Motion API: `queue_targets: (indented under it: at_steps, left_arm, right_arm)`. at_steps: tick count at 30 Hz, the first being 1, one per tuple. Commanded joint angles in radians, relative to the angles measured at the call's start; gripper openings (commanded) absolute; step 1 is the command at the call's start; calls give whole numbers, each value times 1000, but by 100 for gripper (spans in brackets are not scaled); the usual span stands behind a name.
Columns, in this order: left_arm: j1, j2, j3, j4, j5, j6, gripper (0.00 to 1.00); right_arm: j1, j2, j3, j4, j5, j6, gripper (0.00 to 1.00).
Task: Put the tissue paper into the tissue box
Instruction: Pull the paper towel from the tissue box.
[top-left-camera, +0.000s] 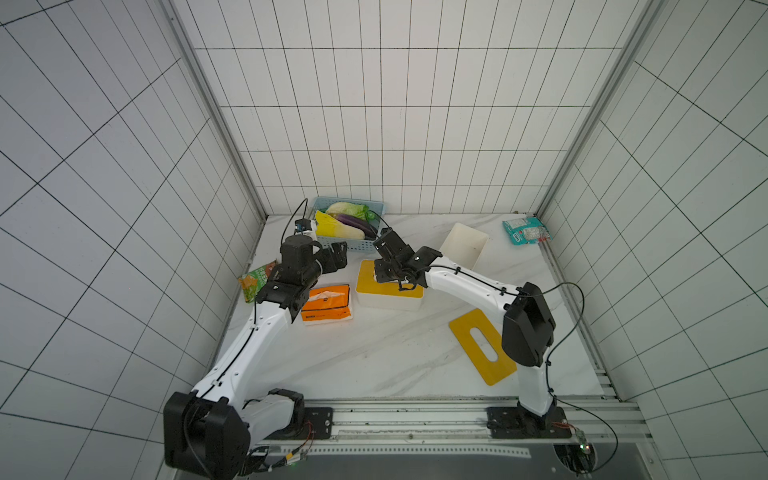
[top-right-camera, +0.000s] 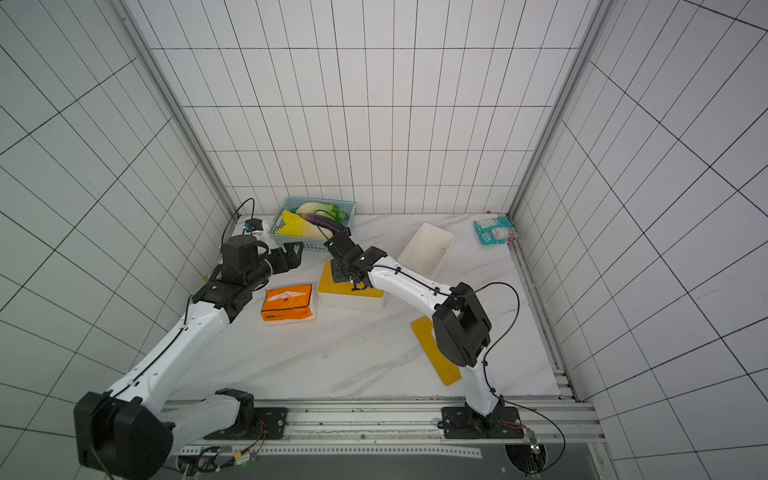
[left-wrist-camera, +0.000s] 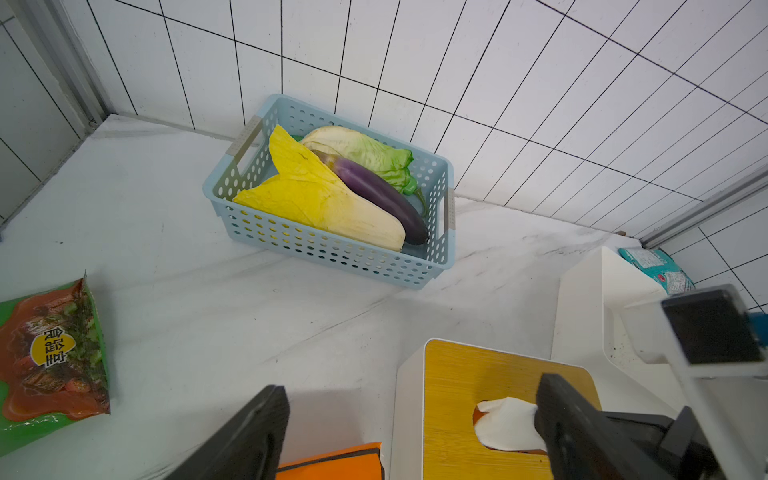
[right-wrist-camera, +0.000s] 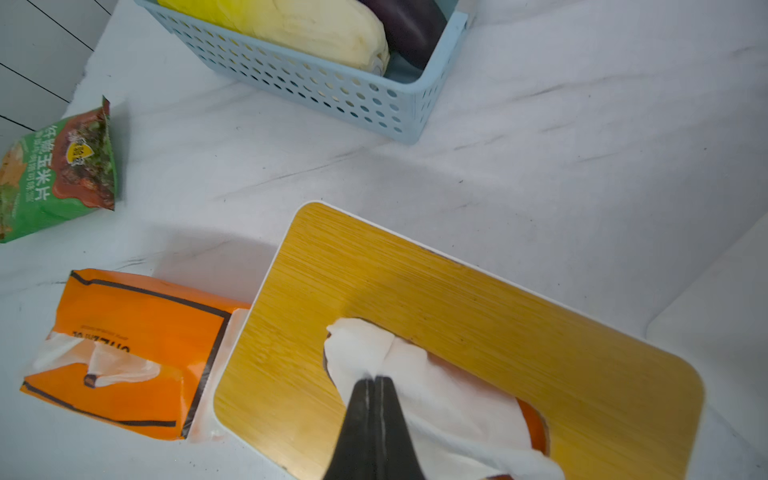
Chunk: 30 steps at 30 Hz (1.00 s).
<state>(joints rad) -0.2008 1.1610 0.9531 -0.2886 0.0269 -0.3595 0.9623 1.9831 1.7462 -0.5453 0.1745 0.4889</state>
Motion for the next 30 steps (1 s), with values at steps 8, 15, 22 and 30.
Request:
queue_targets:
  at_steps: [8, 15, 22, 30]
  left_arm:
    - [4, 6, 16, 8, 5, 2, 92]
    - [4, 4, 14, 9, 4, 2, 92]
    - [6, 4, 15, 9, 10, 3, 92]
    - [9, 7, 16, 10, 16, 2, 92]
  right_arm:
    - [-6, -148, -6, -70, -111, -291, 46]
    - [-176, -230, 15, -228, -544, -608, 63]
    - [-310, -43, 179, -469, -764, -813, 65]
    - [-321, 118, 305, -521, -718, -866, 58]
